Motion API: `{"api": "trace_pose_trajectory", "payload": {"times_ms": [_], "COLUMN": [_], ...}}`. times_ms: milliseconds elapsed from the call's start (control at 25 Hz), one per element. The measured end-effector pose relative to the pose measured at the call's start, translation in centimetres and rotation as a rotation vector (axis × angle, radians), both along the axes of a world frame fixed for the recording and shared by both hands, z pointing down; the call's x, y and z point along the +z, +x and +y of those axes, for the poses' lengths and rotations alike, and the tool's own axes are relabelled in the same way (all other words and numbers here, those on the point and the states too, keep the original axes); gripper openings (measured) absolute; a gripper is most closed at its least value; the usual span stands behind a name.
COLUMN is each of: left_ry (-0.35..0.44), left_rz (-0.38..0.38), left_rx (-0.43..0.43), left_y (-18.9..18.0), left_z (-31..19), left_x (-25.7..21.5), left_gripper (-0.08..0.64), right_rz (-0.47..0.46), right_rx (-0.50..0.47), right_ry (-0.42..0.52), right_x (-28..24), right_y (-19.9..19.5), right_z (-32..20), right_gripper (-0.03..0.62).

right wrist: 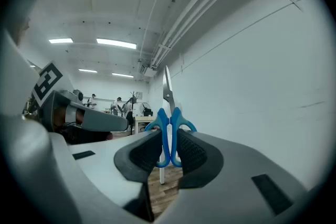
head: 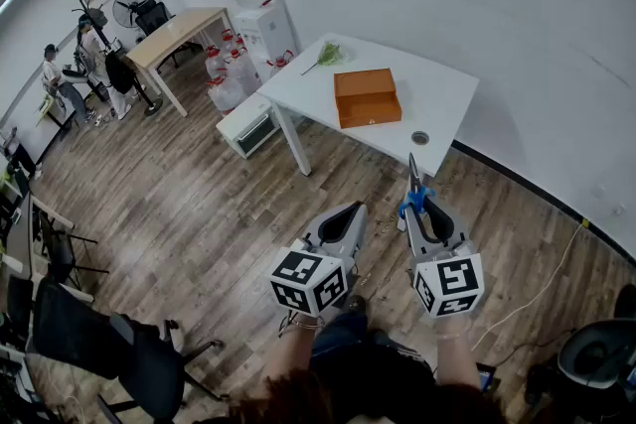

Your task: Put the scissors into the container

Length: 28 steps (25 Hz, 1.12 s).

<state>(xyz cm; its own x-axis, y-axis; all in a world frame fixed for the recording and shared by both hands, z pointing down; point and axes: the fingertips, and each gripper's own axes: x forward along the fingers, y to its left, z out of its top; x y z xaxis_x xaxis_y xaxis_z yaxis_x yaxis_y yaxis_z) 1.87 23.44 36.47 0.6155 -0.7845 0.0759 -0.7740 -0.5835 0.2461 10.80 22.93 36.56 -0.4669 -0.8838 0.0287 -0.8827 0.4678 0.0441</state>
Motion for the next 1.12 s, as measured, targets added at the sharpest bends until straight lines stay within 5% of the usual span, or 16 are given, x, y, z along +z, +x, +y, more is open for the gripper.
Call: {"api": "trace_pose_trajectory", "payload": {"times_ms": [1120], "left_ry": [0.019], "left_rz": [0.019], "left_rx": [0.055], "left_y": [-6.6], "left_z": [-11.7], "left_x": [-0.2], "left_gripper": [0.015], "right_rz": [0.04], "right_rx": [0.053], "right_ry": [0.001], "right_x": [0.3], "right_y": [-6.4], "right_z": [-10.6], "right_gripper": [0.08]}}
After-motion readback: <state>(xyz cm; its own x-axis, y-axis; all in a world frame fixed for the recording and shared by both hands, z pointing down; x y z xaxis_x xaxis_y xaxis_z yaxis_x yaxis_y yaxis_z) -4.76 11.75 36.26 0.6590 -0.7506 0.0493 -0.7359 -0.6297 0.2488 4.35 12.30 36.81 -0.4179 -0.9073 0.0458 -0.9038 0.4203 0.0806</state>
